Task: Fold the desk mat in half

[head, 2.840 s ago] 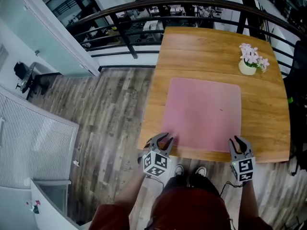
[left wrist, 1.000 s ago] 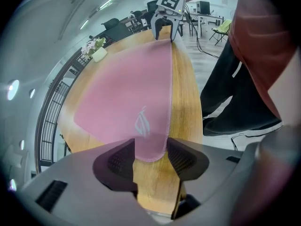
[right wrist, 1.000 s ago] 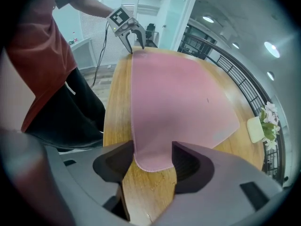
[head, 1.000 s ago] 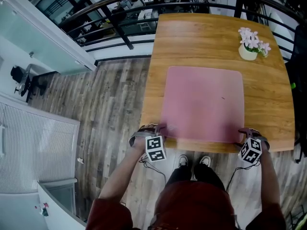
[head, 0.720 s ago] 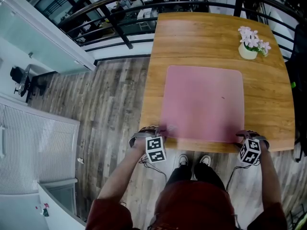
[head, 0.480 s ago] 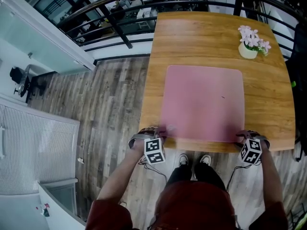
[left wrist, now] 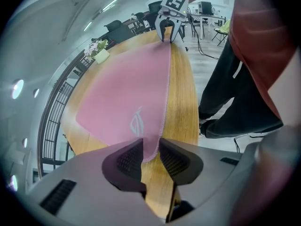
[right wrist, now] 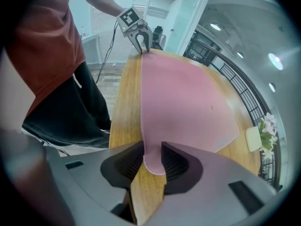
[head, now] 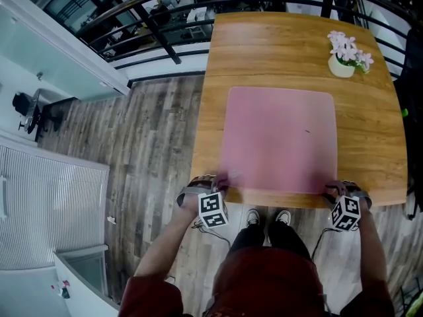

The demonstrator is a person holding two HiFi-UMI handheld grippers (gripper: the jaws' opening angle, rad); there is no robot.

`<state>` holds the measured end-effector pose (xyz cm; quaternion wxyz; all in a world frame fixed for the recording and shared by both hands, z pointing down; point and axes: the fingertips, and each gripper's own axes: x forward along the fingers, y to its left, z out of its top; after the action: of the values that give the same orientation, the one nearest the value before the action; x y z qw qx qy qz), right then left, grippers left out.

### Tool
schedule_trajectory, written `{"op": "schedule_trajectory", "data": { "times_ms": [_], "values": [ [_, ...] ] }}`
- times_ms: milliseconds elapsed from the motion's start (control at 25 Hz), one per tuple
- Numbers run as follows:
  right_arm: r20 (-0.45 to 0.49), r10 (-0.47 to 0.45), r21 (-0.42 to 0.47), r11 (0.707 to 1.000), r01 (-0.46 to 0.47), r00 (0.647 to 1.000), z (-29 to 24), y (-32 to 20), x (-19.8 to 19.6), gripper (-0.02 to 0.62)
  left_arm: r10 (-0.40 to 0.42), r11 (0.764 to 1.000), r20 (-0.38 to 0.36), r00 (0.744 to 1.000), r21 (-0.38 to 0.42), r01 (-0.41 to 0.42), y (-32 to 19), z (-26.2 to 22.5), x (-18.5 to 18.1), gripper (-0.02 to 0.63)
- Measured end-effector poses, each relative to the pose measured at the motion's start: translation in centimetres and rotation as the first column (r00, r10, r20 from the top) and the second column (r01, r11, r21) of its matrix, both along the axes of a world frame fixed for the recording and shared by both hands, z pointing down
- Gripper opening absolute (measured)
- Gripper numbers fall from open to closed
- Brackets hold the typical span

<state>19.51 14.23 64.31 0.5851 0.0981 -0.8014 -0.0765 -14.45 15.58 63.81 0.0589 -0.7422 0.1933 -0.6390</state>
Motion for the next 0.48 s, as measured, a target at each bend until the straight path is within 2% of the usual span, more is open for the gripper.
{"op": "schedule_trajectory", "data": {
  "times_ms": [480],
  "values": [
    [-0.015, 0.012, 0.132, 0.991, -0.010, 1.000, -0.34, -1.04, 0.07, 0.085, 0.030, 0.998, 0.014, 0.999, 0.051, -0.031, -0.77, 0.13, -0.03, 0.097]
  ]
}}
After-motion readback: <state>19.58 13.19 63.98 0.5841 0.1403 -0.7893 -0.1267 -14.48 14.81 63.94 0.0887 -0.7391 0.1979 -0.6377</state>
